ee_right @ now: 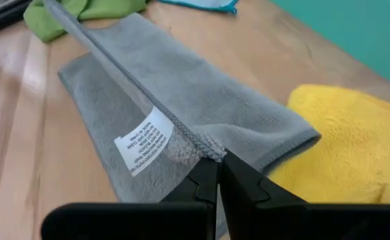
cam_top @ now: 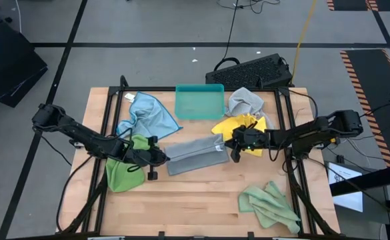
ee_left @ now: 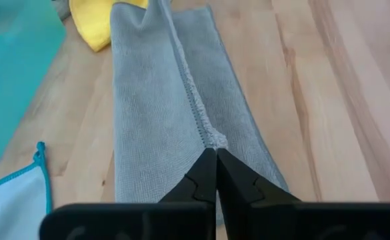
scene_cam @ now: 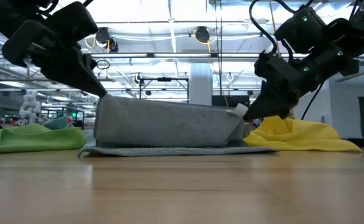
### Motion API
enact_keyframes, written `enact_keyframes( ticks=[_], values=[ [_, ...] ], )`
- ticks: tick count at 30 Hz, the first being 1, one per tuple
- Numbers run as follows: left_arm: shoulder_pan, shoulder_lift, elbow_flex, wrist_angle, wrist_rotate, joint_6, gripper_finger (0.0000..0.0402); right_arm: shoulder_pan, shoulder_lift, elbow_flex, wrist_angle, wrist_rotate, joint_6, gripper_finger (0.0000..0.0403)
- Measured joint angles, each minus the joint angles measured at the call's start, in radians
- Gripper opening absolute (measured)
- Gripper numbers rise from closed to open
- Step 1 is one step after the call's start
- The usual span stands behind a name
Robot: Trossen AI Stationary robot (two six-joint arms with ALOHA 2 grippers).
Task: Fold microfiber towels
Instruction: Fold the dark gray microfiber cloth
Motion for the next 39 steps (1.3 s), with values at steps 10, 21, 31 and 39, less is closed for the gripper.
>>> enact_keyframes(
  ticks=[10,21,31,39],
  values=[
    [0.000,0.004,0.000,-0.002,0.026,-0.022,0.0004,0.001,0.032,0.000,-0.018,0.001,-0.013,0.0004],
    [0.000,0.060,0.000,0.048,0.036,-0.019,0.0003,-0.033,-0.009,0.000,0.050,0.033,-0.108,0.0004],
    [0.000,0.060,0.000,0.041,0.022,-0.017,0.0004,-0.049,-0.061,0.000,-0.045,-0.025,-0.115,0.0004],
    [0.000,0.060,0.000,0.041,0.028,-0.104,0.0030,-0.008,-0.020,0.000,-0.049,-0.021,-0.088,0.0015]
  ],
)
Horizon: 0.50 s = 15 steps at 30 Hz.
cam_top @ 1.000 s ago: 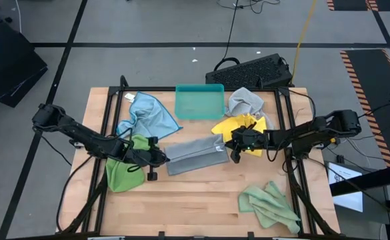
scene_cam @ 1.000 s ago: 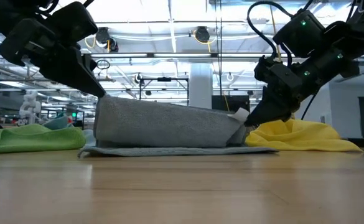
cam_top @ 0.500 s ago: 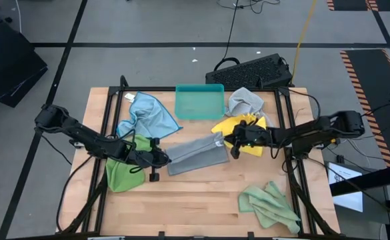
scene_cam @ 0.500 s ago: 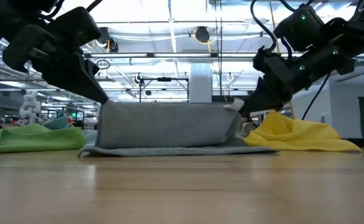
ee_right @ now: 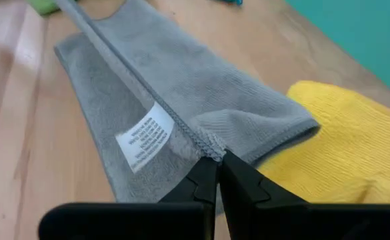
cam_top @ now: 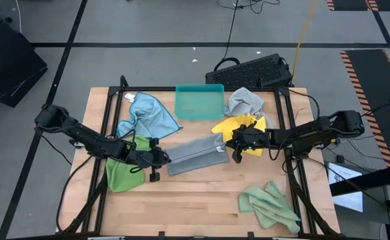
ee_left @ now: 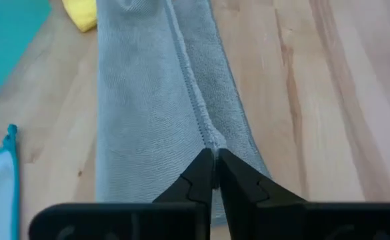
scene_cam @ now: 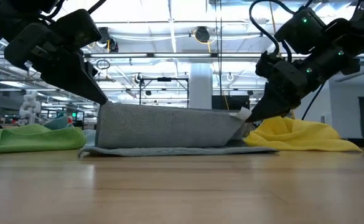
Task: Fold microfiber towels
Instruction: Fold the dark gray microfiber cloth
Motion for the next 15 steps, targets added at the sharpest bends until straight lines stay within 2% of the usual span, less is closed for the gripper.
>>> enact_keyframes(
  ticks=[3,9,15],
  values=[
    [0.000,0.000,0.000,0.000,0.031,-0.036,0.0050,0.005,0.000,-0.001,-0.006,0.001,0.035,0.0040],
    [-0.015,0.015,0.000,0.002,0.056,-0.073,0.0114,0.005,0.000,0.000,-0.028,0.026,0.063,0.0120],
    [-0.019,0.014,0.000,-0.005,0.043,-0.088,0.0156,0.041,0.000,0.000,-0.030,-0.117,0.126,0.0182]
  ],
)
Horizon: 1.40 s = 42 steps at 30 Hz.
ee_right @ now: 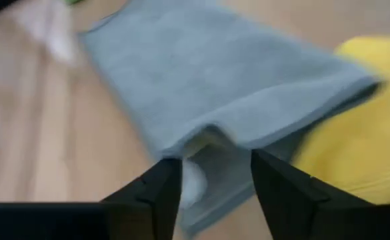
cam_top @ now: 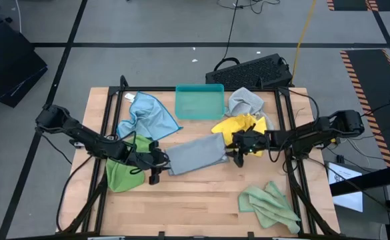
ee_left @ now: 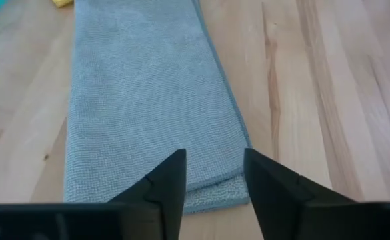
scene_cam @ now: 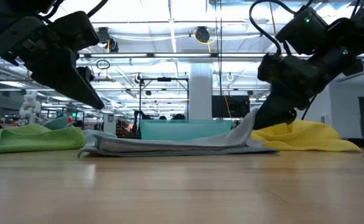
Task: Fold microfiber towels
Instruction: Fold the dark gray microfiber cloth
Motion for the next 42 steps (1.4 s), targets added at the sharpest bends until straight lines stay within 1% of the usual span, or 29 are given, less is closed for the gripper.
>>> enact_keyframes(
  ticks=[5,12,16,18,20,22,25,28,31,33,36,39,42],
  values=[
    [0.000,0.000,0.000,-0.001,-0.003,0.003,0.0161,0.046,0.000,0.000,-0.009,-0.042,0.017,0.0198],
    [-0.007,0.000,0.000,-0.016,-0.004,-0.001,0.0161,0.087,-0.006,0.000,-0.149,-0.042,0.107,0.0199],
    [-0.044,0.000,0.000,0.006,0.000,-0.002,0.0161,0.103,-0.007,0.000,-0.135,-0.031,0.107,0.0199],
    [-0.085,0.000,0.000,0.035,0.000,0.006,0.0161,0.117,-0.007,0.000,-0.131,0.011,0.107,0.0199],
    [-0.129,0.004,0.000,0.055,-0.028,0.021,0.0162,0.131,-0.007,0.000,-0.120,0.071,0.101,0.0199],
    [-0.170,0.027,0.001,0.086,-0.085,0.036,0.0165,0.146,-0.007,0.000,-0.116,0.134,0.094,0.0199],
    [-0.220,0.066,0.001,0.131,-0.188,0.059,0.0182,0.166,-0.007,0.000,-0.098,0.204,0.078,0.0199],
    [-0.239,0.123,0.001,0.159,-0.263,0.076,0.0209,0.177,-0.007,0.000,-0.050,0.223,0.060,0.0199],
    [-0.237,0.191,0.002,0.247,-0.276,0.119,0.0231,0.188,-0.007,0.000,0.018,0.224,0.054,0.0199],
    [-0.233,0.240,0.001,0.310,-0.275,0.159,0.0237,0.200,-0.007,0.000,0.058,0.229,0.054,0.0199],
    [-0.220,0.312,0.002,0.405,-0.272,0.207,0.0234,0.223,-0.007,0.000,0.098,0.269,0.054,0.0199],
    [-0.208,0.363,0.002,0.421,-0.275,0.223,0.0217,0.252,-0.007,0.000,0.109,0.308,0.054,0.0195],
    [-0.198,0.389,0.002,0.410,-0.276,0.225,0.0189,0.279,-0.007,0.000,0.115,0.338,0.054,0.0185]
  ],
)
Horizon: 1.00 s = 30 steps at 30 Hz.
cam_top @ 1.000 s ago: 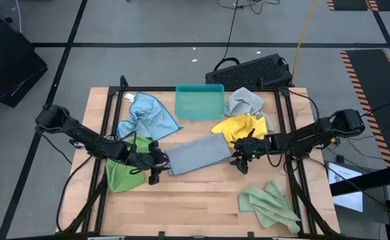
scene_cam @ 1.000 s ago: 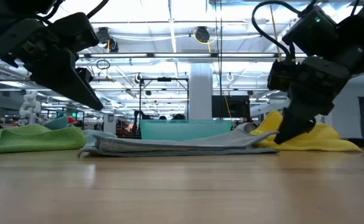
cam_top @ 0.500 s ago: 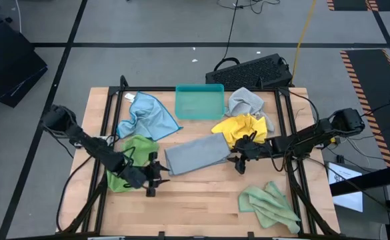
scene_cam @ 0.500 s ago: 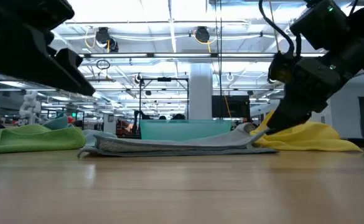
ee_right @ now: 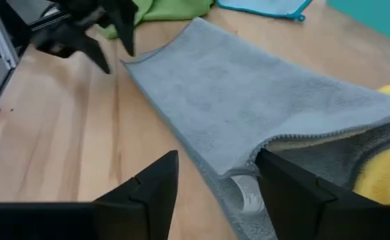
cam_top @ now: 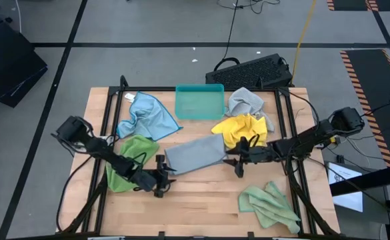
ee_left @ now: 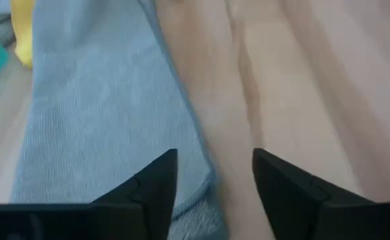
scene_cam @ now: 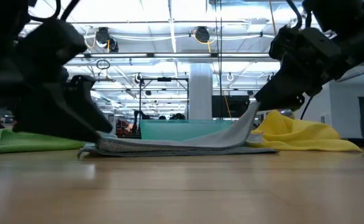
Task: Fold microfiber towels
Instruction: Fold the dark gray microfiber cloth
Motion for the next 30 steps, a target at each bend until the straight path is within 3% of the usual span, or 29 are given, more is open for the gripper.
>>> enact_keyframes(
  ticks=[10,22,30],
  values=[
    [0.038,-0.018,0.000,-0.013,-0.031,0.044,0.0012,0.026,0.000,0.000,-0.057,0.090,-0.010,0.0158],
    [0.062,-0.228,0.000,-0.215,-0.112,0.098,0.0004,0.026,0.000,0.000,-0.193,0.100,-0.232,0.0188],
    [0.061,-0.254,0.000,-0.298,-0.108,0.097,0.0004,0.026,0.000,-0.020,-0.188,0.039,-0.201,0.0154]
  ],
)
